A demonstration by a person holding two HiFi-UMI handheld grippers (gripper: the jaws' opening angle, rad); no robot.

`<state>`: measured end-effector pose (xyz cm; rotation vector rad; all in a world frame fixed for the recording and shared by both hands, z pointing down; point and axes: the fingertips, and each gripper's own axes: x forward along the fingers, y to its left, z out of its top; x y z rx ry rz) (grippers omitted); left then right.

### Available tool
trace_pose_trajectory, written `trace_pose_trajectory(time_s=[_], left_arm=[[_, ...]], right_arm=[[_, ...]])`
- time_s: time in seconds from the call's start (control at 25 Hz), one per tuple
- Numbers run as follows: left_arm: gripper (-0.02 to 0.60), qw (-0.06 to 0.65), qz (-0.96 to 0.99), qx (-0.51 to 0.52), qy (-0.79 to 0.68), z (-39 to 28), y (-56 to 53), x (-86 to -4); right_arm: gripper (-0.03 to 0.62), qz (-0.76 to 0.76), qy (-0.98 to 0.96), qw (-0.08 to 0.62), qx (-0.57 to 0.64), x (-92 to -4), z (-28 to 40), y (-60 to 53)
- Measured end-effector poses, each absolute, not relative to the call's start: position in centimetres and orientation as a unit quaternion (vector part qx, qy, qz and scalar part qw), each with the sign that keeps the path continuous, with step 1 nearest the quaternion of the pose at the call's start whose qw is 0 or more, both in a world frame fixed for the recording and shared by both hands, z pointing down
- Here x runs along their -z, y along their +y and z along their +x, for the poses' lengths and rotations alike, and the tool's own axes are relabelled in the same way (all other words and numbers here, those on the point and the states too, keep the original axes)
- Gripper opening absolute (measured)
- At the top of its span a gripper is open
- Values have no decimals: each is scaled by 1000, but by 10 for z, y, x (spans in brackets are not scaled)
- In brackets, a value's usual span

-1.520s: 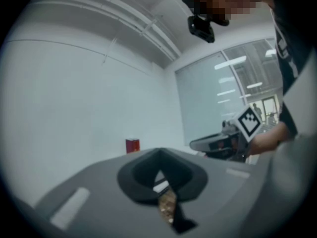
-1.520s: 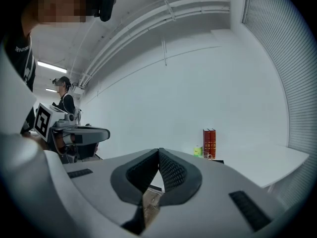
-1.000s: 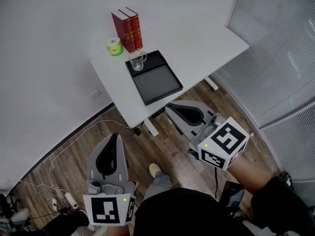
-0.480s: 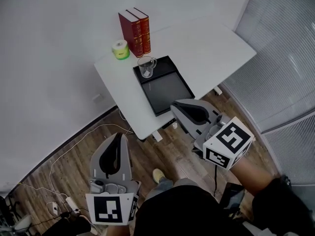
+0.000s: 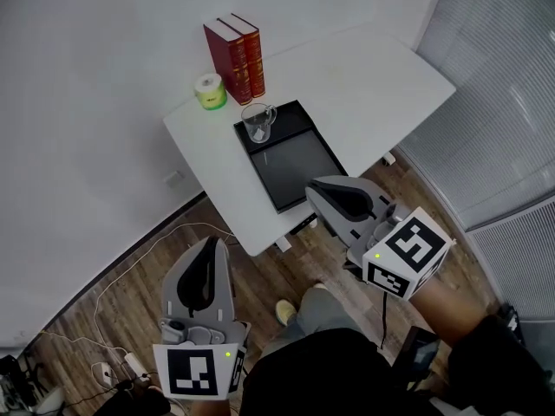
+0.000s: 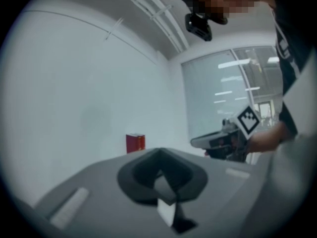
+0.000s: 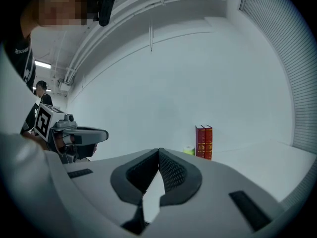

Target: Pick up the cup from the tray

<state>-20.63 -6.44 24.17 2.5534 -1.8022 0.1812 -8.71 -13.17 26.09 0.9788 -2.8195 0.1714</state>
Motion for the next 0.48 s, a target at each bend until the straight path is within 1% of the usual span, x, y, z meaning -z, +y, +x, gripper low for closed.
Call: trace_pose_trajectory(time_s=[0.48], left_arm=[[2, 6, 815, -66, -575, -186, -133, -239]], right_arm=[[14, 326, -940, 74, -65, -264, -66, -204]])
